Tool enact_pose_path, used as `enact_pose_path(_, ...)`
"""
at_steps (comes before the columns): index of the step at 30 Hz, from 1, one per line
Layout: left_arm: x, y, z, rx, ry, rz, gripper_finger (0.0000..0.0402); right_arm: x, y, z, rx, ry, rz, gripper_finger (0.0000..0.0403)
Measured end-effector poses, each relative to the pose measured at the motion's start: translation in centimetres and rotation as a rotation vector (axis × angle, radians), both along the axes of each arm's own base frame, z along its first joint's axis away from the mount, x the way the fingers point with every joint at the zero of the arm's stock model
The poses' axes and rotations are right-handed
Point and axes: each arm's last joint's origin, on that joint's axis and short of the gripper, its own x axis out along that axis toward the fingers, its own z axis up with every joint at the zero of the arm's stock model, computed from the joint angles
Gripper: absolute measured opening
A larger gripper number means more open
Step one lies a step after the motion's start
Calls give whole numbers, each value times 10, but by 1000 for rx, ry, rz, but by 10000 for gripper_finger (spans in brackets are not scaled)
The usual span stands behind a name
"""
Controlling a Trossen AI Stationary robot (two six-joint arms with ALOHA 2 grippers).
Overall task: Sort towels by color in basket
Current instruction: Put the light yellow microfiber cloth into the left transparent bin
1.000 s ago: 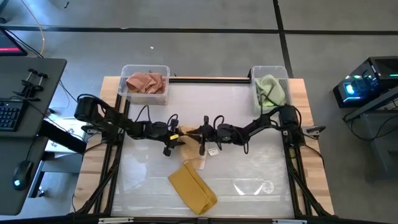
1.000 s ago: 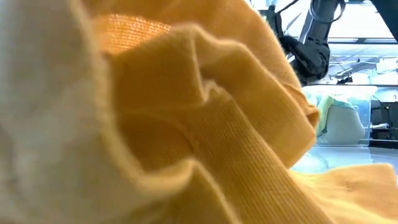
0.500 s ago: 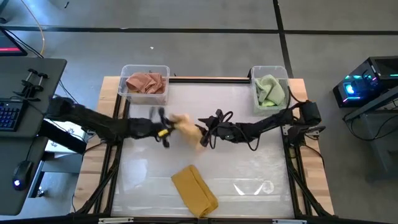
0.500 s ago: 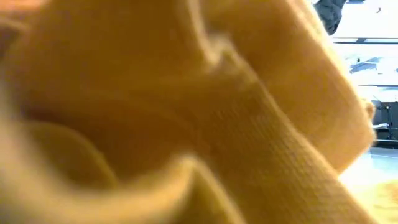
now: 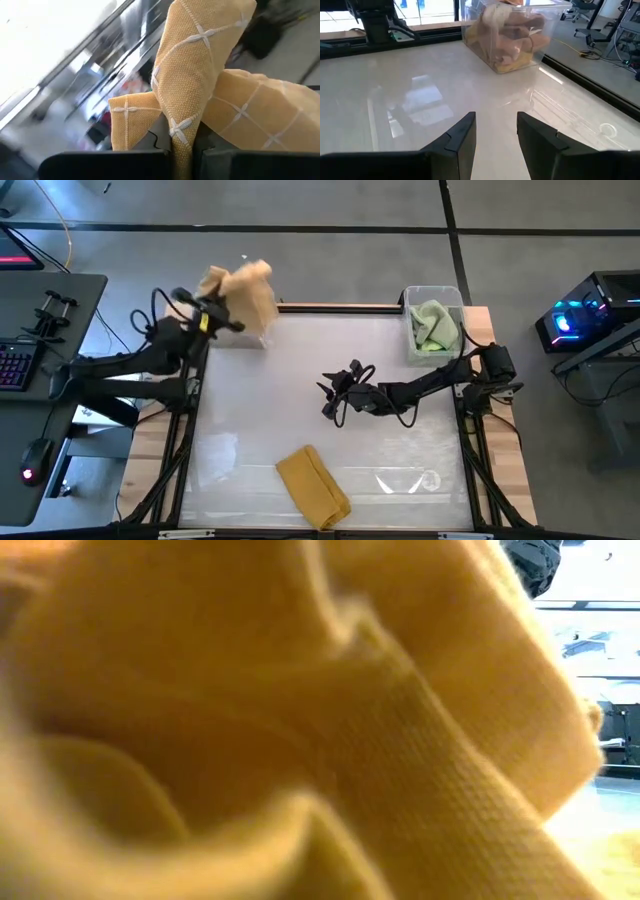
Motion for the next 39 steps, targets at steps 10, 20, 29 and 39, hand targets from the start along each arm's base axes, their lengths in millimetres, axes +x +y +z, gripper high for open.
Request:
enact_pose_path(10,-20,65,-27,-135,89,157,5,-1,0,-3,-2,30,3,137)
enact_pose_path(20,-27,88,-78,-590,64,119,8,-2,0,-5,-3,53,6,137)
enact_pose_path(29,-32,94,-55,-724,-114,88,112,-2,0,-5,13,50,0,137)
enact_pose_path(39,-37,84,3,-774,-195,97,164,-2,0,-6,16,49,-1,137)
